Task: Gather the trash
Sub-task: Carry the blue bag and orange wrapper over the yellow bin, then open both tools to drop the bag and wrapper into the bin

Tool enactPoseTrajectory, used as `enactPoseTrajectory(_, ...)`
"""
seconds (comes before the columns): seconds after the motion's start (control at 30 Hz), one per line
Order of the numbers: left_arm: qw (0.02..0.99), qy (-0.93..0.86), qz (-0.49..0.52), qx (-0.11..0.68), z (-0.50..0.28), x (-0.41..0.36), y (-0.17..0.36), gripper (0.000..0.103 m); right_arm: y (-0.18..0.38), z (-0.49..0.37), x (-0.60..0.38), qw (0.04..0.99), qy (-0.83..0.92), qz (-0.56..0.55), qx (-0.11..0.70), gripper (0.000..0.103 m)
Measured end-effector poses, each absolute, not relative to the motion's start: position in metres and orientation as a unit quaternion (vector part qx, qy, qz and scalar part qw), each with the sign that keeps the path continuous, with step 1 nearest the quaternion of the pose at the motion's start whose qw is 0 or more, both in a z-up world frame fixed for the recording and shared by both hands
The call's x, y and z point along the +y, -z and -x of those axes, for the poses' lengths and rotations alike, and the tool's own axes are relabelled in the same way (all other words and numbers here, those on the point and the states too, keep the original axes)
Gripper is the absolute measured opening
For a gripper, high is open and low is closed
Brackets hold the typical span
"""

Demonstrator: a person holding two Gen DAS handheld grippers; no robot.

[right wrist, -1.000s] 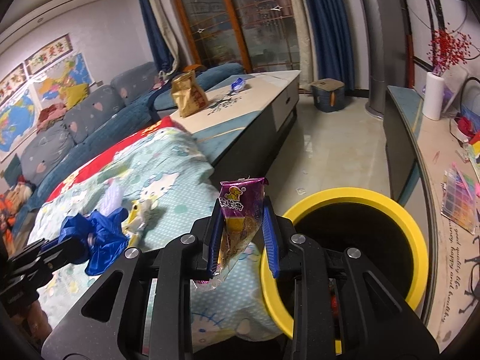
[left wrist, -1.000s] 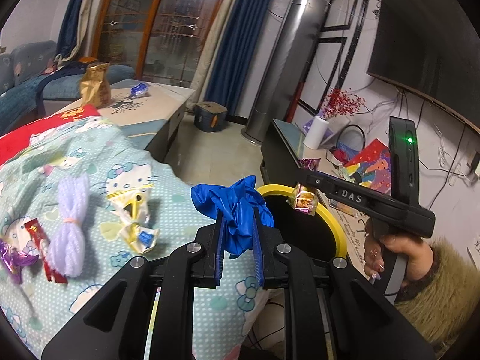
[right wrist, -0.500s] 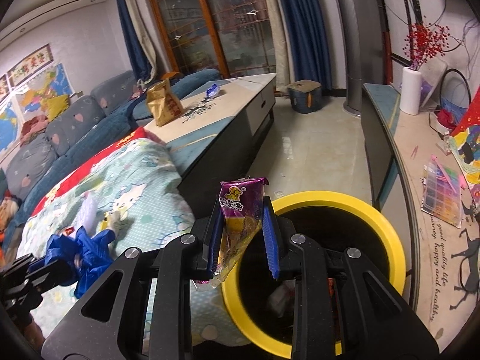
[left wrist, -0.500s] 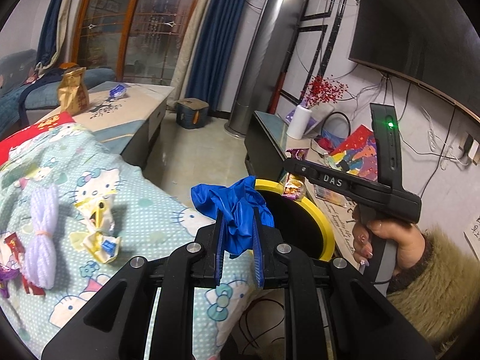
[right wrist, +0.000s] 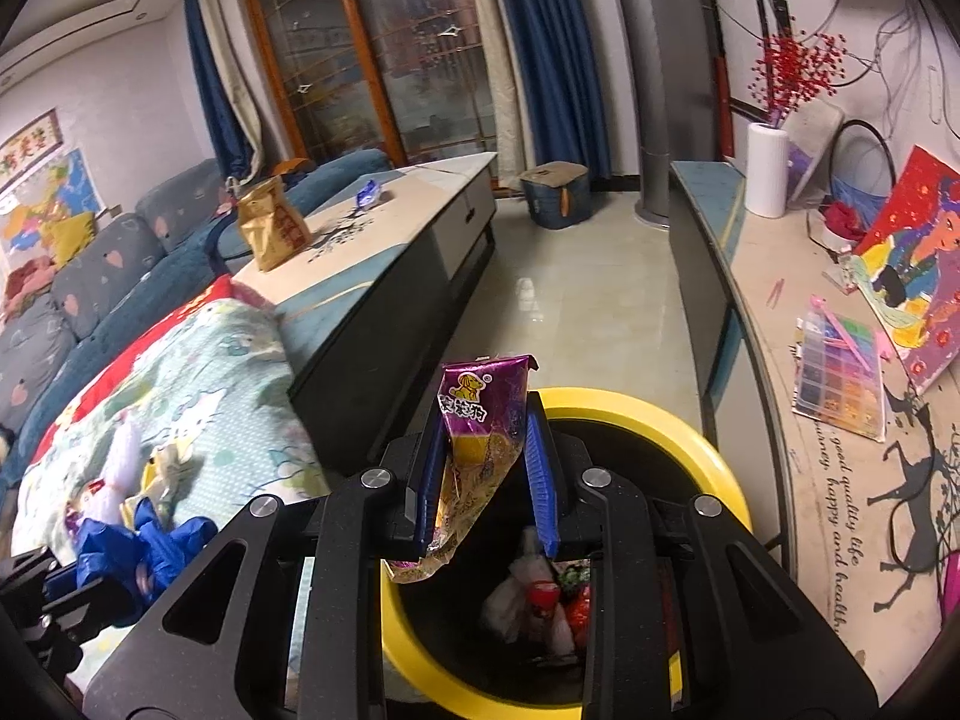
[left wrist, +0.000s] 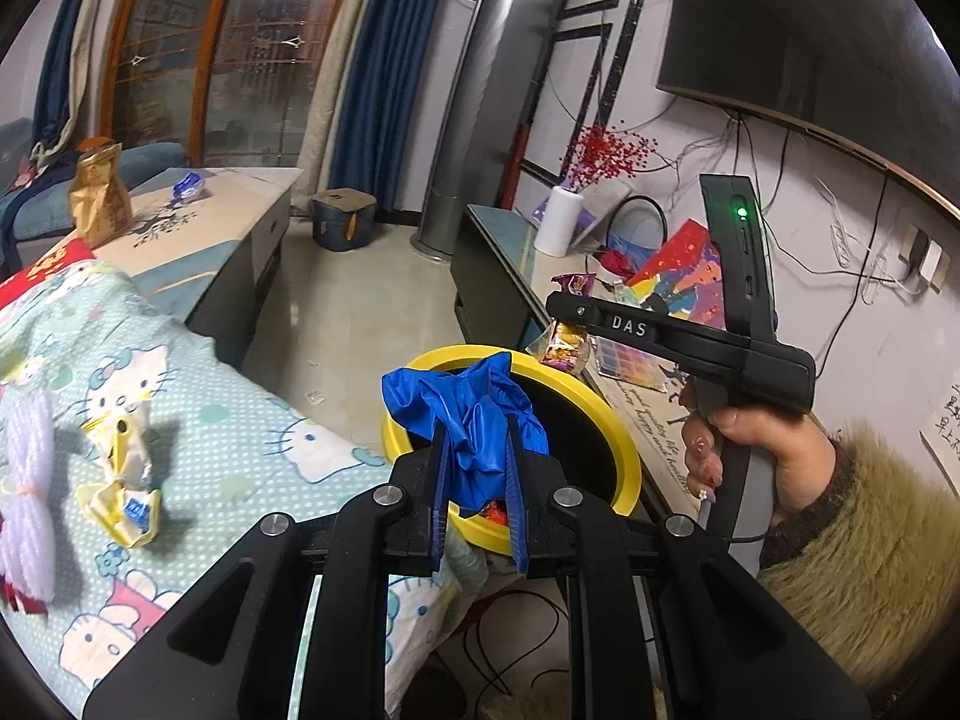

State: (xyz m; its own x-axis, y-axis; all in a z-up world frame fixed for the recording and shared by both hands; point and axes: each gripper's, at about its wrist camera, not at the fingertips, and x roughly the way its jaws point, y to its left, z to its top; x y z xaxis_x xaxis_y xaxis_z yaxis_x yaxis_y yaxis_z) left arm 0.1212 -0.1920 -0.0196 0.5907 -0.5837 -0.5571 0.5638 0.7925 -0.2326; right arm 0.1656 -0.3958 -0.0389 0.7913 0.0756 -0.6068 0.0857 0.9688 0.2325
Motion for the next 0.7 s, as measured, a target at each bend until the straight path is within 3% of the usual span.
enactPoseTrajectory(0.7,0.874,0.341,-0.015,0.346,-0.141,-0.237,0.050,0.015,0.062,-0.171,-0.429,0.928,0.043,-0.136,0.343,0.020)
